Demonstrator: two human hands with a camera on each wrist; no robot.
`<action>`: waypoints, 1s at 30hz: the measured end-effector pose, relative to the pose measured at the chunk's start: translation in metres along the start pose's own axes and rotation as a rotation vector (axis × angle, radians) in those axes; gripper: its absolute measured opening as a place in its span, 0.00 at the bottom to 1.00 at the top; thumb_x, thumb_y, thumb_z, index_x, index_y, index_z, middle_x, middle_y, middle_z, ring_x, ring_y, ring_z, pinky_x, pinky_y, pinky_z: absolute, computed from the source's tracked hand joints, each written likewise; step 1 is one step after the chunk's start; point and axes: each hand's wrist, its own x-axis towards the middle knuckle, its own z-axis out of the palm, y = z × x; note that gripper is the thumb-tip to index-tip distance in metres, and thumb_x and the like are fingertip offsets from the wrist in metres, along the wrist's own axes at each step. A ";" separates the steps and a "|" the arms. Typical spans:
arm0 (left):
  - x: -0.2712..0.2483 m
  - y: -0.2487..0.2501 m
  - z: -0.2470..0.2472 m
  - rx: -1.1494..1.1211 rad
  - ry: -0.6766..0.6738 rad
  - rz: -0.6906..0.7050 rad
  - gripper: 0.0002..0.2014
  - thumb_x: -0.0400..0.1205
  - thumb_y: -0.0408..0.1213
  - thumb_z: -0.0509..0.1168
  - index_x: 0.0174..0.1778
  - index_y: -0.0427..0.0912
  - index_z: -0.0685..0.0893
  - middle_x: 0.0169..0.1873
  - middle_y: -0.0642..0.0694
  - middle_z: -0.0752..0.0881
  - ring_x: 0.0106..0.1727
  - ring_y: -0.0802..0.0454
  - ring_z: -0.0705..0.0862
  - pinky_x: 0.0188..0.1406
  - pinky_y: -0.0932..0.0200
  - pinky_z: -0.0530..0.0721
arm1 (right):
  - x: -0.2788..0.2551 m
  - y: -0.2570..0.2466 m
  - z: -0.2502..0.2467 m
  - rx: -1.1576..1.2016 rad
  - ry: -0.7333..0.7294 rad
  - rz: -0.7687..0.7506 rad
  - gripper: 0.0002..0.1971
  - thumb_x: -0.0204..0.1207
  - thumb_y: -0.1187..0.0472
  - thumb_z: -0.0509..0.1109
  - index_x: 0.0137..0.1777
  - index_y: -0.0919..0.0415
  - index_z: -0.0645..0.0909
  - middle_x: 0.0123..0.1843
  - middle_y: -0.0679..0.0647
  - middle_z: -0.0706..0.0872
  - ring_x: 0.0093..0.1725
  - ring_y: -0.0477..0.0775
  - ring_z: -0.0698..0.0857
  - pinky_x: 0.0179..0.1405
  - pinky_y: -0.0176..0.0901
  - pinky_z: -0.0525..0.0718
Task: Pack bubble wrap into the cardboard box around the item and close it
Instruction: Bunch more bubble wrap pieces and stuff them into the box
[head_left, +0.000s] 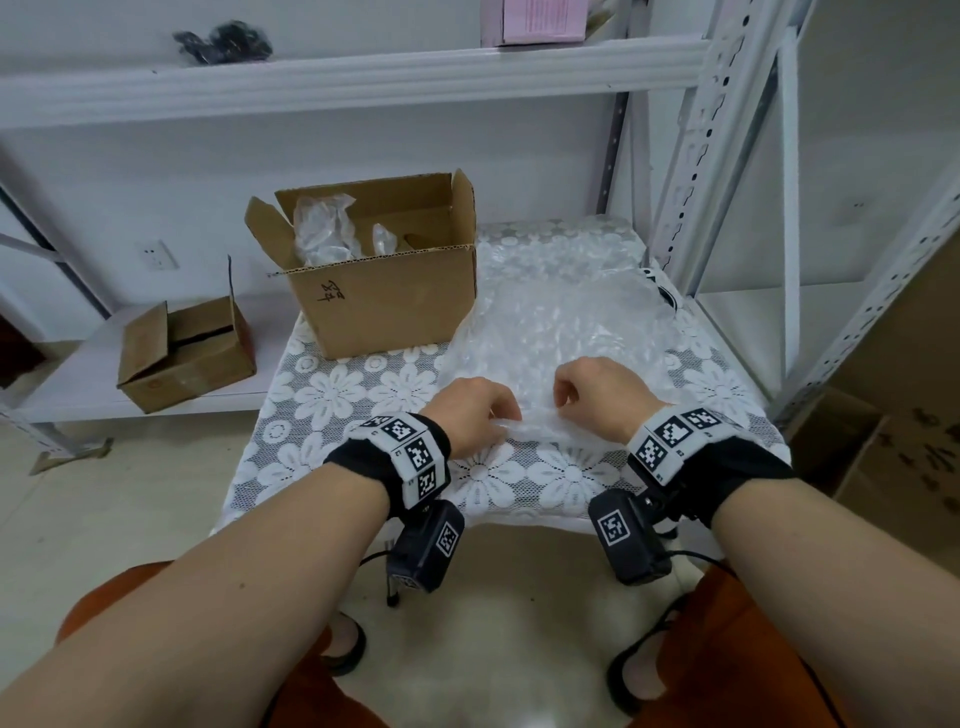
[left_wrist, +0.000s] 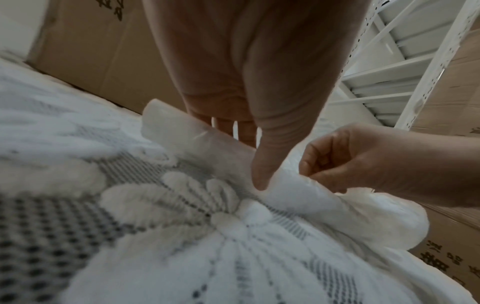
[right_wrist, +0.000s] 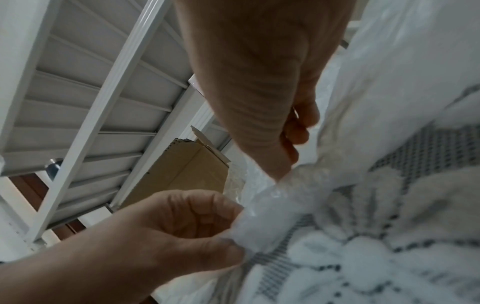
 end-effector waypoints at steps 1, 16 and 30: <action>0.001 0.000 -0.001 -0.008 -0.002 -0.010 0.09 0.79 0.34 0.68 0.52 0.48 0.87 0.51 0.52 0.87 0.51 0.57 0.83 0.53 0.62 0.81 | 0.000 -0.004 -0.001 0.069 -0.028 -0.021 0.02 0.76 0.61 0.69 0.44 0.56 0.83 0.44 0.49 0.84 0.45 0.50 0.82 0.46 0.41 0.81; 0.005 -0.004 -0.008 0.017 0.050 -0.092 0.13 0.86 0.37 0.57 0.60 0.41 0.85 0.58 0.44 0.86 0.55 0.49 0.83 0.53 0.57 0.80 | -0.004 -0.009 -0.005 0.029 -0.152 0.009 0.16 0.73 0.70 0.62 0.58 0.57 0.80 0.57 0.54 0.84 0.51 0.53 0.80 0.48 0.42 0.78; 0.003 0.006 -0.030 0.077 -0.022 -0.064 0.14 0.87 0.36 0.56 0.61 0.45 0.85 0.61 0.43 0.83 0.36 0.58 0.76 0.31 0.66 0.73 | 0.000 -0.002 -0.016 0.017 -0.251 0.130 0.13 0.78 0.66 0.58 0.59 0.62 0.80 0.60 0.58 0.83 0.53 0.56 0.80 0.49 0.43 0.77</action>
